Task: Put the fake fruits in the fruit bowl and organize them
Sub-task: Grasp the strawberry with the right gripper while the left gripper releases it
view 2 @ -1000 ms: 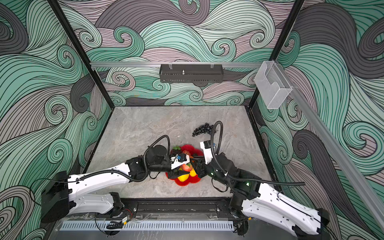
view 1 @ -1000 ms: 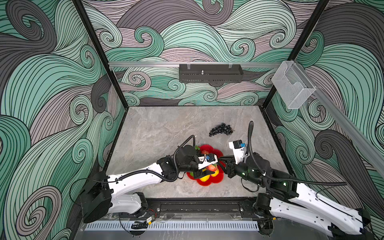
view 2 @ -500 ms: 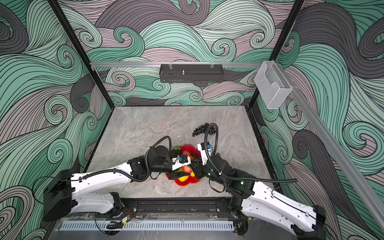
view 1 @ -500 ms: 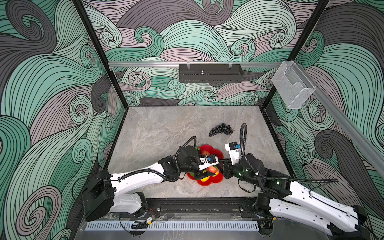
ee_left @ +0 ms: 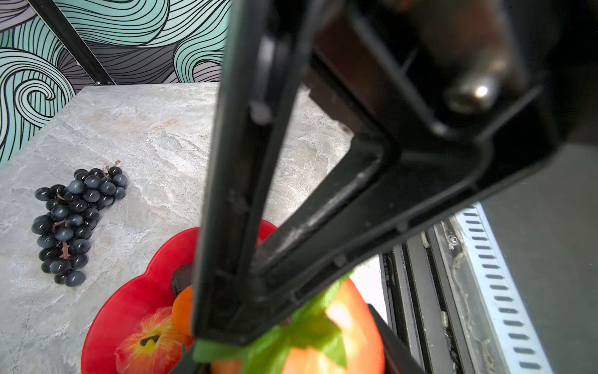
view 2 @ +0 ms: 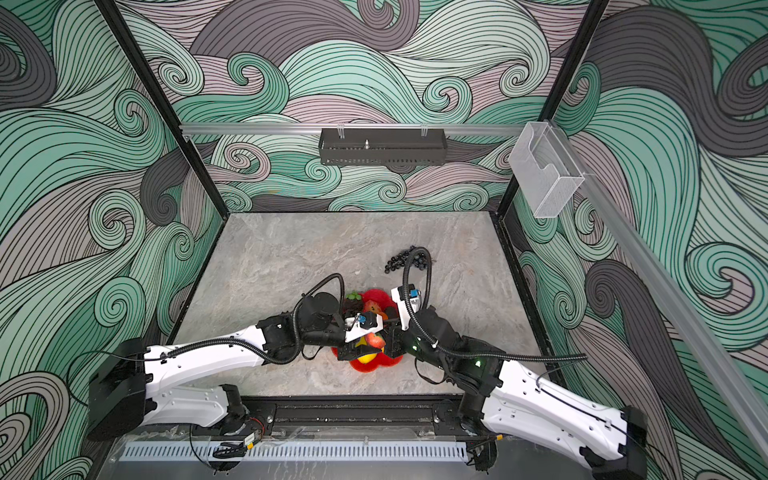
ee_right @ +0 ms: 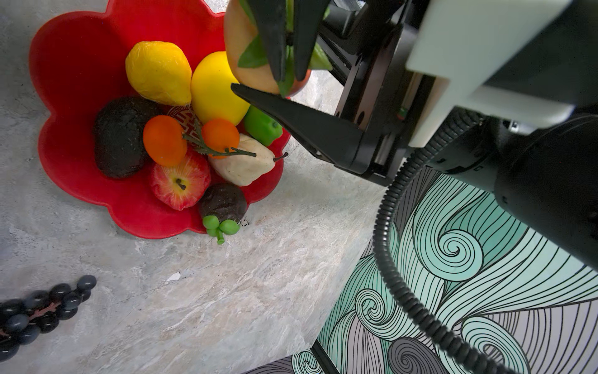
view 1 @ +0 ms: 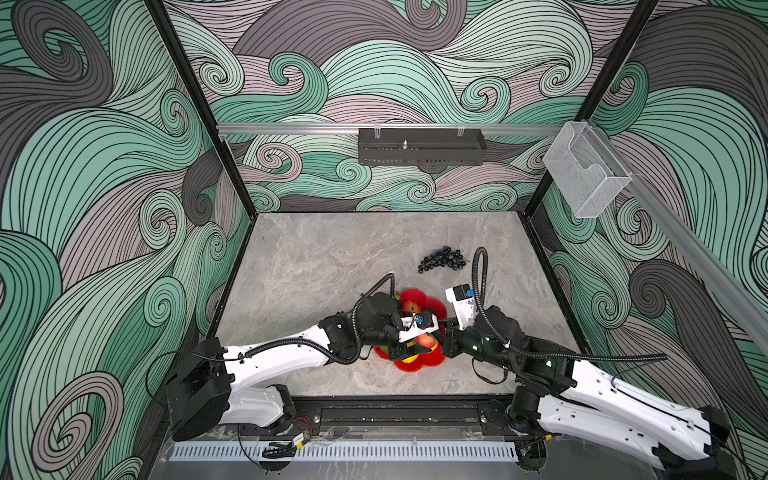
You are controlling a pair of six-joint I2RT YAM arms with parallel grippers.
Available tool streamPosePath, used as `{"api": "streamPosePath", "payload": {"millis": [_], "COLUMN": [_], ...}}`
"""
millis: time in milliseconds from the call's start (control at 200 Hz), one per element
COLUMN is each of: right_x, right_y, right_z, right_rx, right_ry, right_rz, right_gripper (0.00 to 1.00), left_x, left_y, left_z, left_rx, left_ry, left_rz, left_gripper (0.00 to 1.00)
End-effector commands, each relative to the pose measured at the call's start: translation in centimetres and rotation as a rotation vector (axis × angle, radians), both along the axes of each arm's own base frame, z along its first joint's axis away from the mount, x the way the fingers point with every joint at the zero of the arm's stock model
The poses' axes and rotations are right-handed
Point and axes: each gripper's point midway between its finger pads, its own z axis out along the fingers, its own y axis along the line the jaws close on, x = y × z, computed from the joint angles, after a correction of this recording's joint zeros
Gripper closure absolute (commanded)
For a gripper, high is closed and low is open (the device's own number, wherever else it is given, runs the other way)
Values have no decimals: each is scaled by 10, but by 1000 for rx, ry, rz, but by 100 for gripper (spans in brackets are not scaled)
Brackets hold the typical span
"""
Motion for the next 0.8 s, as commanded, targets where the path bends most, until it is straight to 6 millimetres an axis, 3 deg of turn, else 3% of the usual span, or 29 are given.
{"api": "streamPosePath", "payload": {"millis": [0, 170, 335, 375, 630, 796], "right_x": [1, 2, 7, 10, 28, 38], "right_y": [0, -3, -13, -19, -50, -59], "right_z": [6, 7, 8, 6, -17, -38], "right_rx": [-2, -21, -46, -66, -121, -138], "right_ry": [-21, -25, -37, -42, -17, 29], "right_rz": [8, -1, -49, -71, -176, -208], "right_gripper": [100, 100, 100, 100, 100, 100], "left_x": [8, 19, 23, 26, 44, 54], "left_y": [-4, 0, 9, 14, 60, 85], "left_z": [7, 9, 23, 26, 22, 18], "left_rx": [-24, -30, -100, -125, -233, -290], "left_ry": [-42, -56, -61, -59, -73, -60], "left_rz": [31, 108, 173, 209, 438, 558], "left_gripper": [47, 33, 22, 9, 4, 1]}}
